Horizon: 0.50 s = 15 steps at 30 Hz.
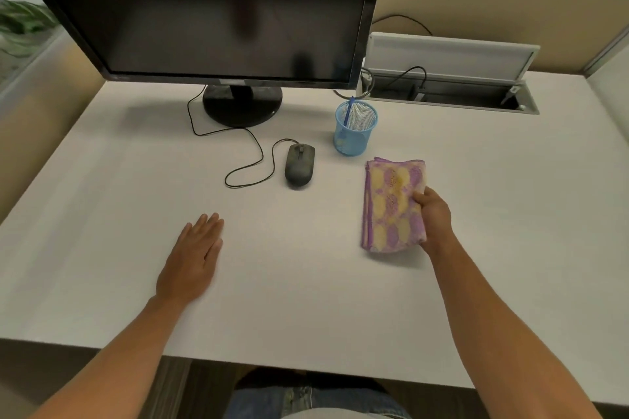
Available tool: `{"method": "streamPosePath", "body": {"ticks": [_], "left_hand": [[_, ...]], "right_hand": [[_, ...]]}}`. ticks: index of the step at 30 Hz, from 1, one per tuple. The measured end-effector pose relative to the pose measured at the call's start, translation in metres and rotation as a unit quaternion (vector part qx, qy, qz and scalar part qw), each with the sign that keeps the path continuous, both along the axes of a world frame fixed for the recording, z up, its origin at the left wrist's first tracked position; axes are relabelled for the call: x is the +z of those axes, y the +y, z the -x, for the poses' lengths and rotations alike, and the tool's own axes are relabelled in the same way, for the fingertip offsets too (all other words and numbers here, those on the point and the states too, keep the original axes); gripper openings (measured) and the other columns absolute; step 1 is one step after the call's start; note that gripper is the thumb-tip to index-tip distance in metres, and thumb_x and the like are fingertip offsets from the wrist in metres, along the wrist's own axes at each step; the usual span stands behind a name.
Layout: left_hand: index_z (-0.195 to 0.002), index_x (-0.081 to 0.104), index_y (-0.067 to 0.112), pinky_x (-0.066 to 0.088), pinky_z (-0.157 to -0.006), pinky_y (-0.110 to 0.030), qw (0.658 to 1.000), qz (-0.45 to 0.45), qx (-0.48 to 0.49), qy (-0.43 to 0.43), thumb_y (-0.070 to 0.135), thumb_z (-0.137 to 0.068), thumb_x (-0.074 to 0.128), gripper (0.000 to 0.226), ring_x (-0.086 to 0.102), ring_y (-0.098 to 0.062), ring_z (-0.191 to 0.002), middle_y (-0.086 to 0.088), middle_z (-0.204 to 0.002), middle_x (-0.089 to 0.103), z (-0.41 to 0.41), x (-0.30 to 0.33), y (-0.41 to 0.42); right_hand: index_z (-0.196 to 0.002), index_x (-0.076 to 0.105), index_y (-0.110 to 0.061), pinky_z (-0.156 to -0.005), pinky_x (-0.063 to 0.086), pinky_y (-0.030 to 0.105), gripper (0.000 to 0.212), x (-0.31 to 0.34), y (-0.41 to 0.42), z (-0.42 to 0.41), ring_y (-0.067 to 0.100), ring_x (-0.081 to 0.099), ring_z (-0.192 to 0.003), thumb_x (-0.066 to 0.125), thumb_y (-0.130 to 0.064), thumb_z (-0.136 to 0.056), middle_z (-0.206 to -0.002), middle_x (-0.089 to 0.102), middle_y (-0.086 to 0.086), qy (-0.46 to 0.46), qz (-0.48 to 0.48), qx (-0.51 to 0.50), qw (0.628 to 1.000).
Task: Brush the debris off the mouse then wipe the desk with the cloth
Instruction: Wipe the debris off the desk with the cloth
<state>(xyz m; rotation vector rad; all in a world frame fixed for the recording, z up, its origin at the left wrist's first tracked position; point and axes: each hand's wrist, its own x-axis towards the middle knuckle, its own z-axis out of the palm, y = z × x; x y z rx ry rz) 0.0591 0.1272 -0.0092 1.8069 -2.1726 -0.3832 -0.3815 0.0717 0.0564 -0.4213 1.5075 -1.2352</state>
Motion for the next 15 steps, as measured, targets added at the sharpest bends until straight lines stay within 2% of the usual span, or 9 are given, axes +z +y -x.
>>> {"method": "streamPosePath", "body": {"ticks": [2,4,6,8,9,11,13,15], "left_hand": [[-0.146,0.041,0.015,0.001,-0.119,-0.019,1.0,0.002,0.002,0.003,0.043,-0.1,0.019,0.059,0.02,-0.005,-0.145,0.006,-0.154,0.032,0.0,0.001,0.0],[-0.146,0.042,0.014,0.001,-0.119,-0.02,1.0,0.004,0.005,0.003,0.043,-0.1,0.019,0.058,0.021,-0.006,-0.145,0.005,-0.154,0.033,0.001,0.001,0.0],[-0.146,0.042,0.014,0.001,-0.119,-0.02,1.0,0.003,0.005,0.002,0.042,-0.1,0.02,0.058,0.021,-0.006,-0.144,0.005,-0.153,0.033,0.002,0.002,0.0],[-0.145,0.042,0.013,0.002,-0.12,-0.021,1.0,0.002,0.004,0.003,0.042,-0.1,0.021,0.058,0.021,-0.006,-0.144,0.004,-0.153,0.034,0.002,0.003,0.0],[-0.145,0.042,0.013,0.002,-0.12,-0.021,1.0,0.004,0.005,0.004,0.042,-0.1,0.021,0.057,0.022,-0.006,-0.144,0.003,-0.153,0.035,0.001,0.003,0.0],[-0.145,0.043,0.012,0.003,-0.12,-0.023,1.0,0.002,0.007,0.004,0.042,-0.1,0.02,0.058,0.023,-0.008,-0.144,0.002,-0.153,0.035,0.002,0.004,0.0],[-0.145,0.042,0.011,0.003,-0.12,-0.023,1.0,-0.001,0.006,0.002,0.042,-0.099,0.019,0.06,0.023,-0.01,-0.145,0.001,-0.153,0.035,0.003,0.005,0.0],[-0.145,0.042,0.011,0.002,-0.12,-0.023,1.0,-0.005,0.006,0.003,0.043,-0.099,0.018,0.061,0.023,-0.011,-0.145,0.002,-0.154,0.034,0.003,0.005,0.0]], "right_hand": [[-0.113,0.064,-0.009,-0.084,0.056,0.046,0.029,-0.002,-0.001,0.009,0.029,0.067,-0.1,0.049,0.0,-0.09,-0.109,0.069,0.011,0.087,0.003,0.023,0.996],[-0.12,0.061,-0.009,-0.089,0.055,0.045,0.036,-0.001,-0.002,0.015,0.028,0.066,-0.105,0.054,-0.006,-0.085,-0.114,0.068,0.008,0.185,-0.006,0.05,0.981],[-0.139,0.047,-0.009,-0.101,0.047,0.042,0.055,0.0,-0.001,0.019,0.026,0.057,-0.12,0.056,-0.012,-0.085,-0.132,0.059,0.007,0.304,-0.039,0.079,0.949],[-0.146,0.037,-0.007,-0.108,0.035,0.037,0.057,0.001,0.003,0.017,0.027,0.046,-0.131,0.053,-0.01,-0.091,-0.144,0.048,0.011,0.4,-0.057,0.081,0.911],[-0.144,0.039,-0.006,-0.108,0.032,0.034,0.053,0.001,0.006,0.013,0.028,0.044,-0.133,0.051,-0.009,-0.093,-0.145,0.046,0.012,0.437,-0.036,0.08,0.895],[-0.134,0.049,-0.006,-0.101,0.035,0.03,0.041,0.003,0.012,-0.004,0.03,0.049,-0.124,0.048,-0.01,-0.094,-0.136,0.054,0.014,0.495,0.026,0.084,0.864],[-0.128,0.053,-0.006,-0.098,0.041,0.037,0.036,-0.003,0.018,-0.023,0.035,0.054,-0.116,0.047,-0.018,-0.094,-0.128,0.059,0.016,0.551,0.045,0.103,0.827],[-0.129,0.05,-0.003,-0.096,0.044,0.044,0.042,-0.018,0.029,-0.039,0.038,0.055,-0.112,0.046,-0.025,-0.093,-0.127,0.059,0.019,0.591,0.023,0.135,0.795]]}}
